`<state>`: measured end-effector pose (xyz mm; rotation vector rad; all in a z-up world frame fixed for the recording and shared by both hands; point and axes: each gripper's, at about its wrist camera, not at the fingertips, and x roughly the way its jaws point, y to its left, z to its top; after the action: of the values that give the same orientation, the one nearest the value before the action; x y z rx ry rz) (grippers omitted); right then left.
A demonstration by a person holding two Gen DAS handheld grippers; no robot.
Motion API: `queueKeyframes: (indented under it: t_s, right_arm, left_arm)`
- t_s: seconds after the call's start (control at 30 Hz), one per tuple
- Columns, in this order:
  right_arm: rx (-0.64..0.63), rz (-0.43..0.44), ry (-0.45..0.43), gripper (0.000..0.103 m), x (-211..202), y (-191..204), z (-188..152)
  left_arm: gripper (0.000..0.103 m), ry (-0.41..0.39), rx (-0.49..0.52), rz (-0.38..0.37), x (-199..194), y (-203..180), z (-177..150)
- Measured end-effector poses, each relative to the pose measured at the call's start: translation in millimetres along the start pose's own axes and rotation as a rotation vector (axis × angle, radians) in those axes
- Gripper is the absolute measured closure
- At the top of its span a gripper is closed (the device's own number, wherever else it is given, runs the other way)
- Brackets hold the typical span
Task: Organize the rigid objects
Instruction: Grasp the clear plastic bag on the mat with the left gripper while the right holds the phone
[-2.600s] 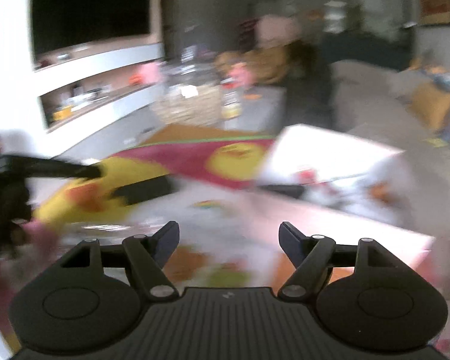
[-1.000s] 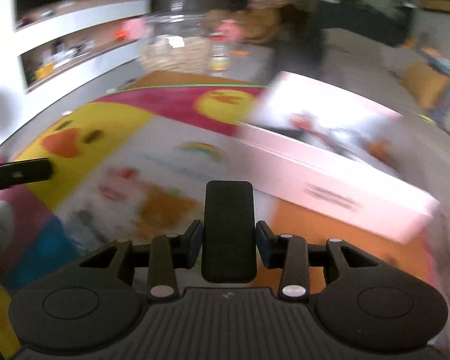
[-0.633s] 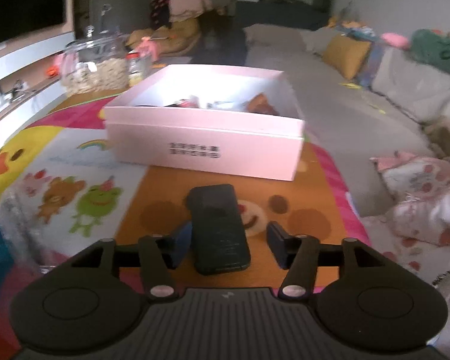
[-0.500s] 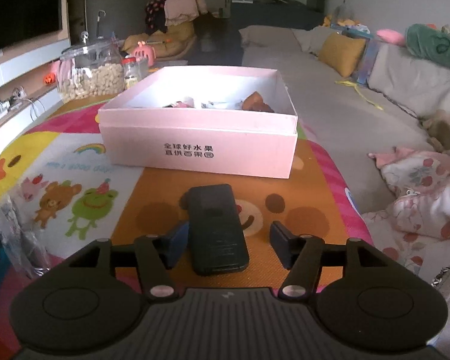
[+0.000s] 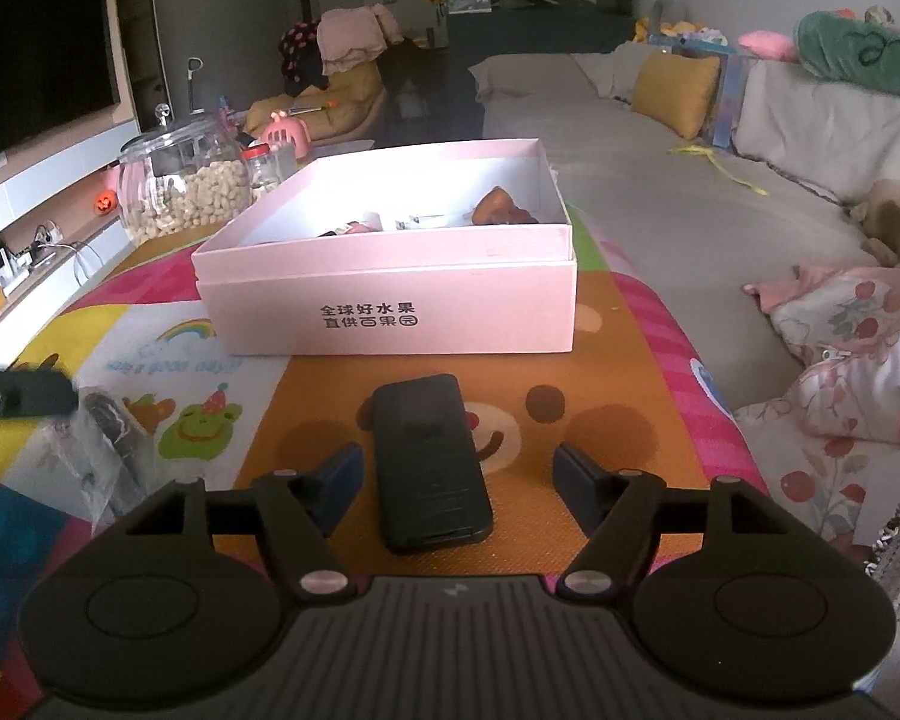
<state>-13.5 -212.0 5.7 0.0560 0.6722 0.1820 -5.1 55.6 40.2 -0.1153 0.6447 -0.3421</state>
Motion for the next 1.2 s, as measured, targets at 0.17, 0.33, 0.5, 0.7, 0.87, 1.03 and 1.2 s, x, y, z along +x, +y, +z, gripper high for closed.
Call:
queueKeyframes:
  t_s: [0.17,0.33,0.5,0.7,0.87,1.03,1.2]
  right_arm:
    - [0.01,0.009,0.0,0.031,1,-2,-1]
    - [0.011,0.01,0.001,0.03,1,-2,-1]
    - [0.009,0.017,0.006,0.028,3,-1,0]
    - [0.007,0.015,0.007,0.027,3,0,0]
    - [0.003,0.013,0.012,0.027,4,0,-1]
    - [-0.004,0.012,0.018,0.025,5,2,0]
    - [-0.009,0.012,0.021,0.024,6,2,0]
  left_arm:
    - [0.074,0.04,0.047,0.084,32,10,2]
    - [0.074,0.092,0.071,0.066,35,14,-3]
    - [0.072,0.13,0.084,0.048,11,22,-16]
    - [0.072,0.154,0.089,0.153,-15,36,-36]
    - [0.075,0.098,-0.007,0.225,-36,60,-36]
    - [0.074,0.055,0.248,0.027,-66,28,-36]
    - [0.066,0.167,0.63,-0.064,-58,-16,-60]
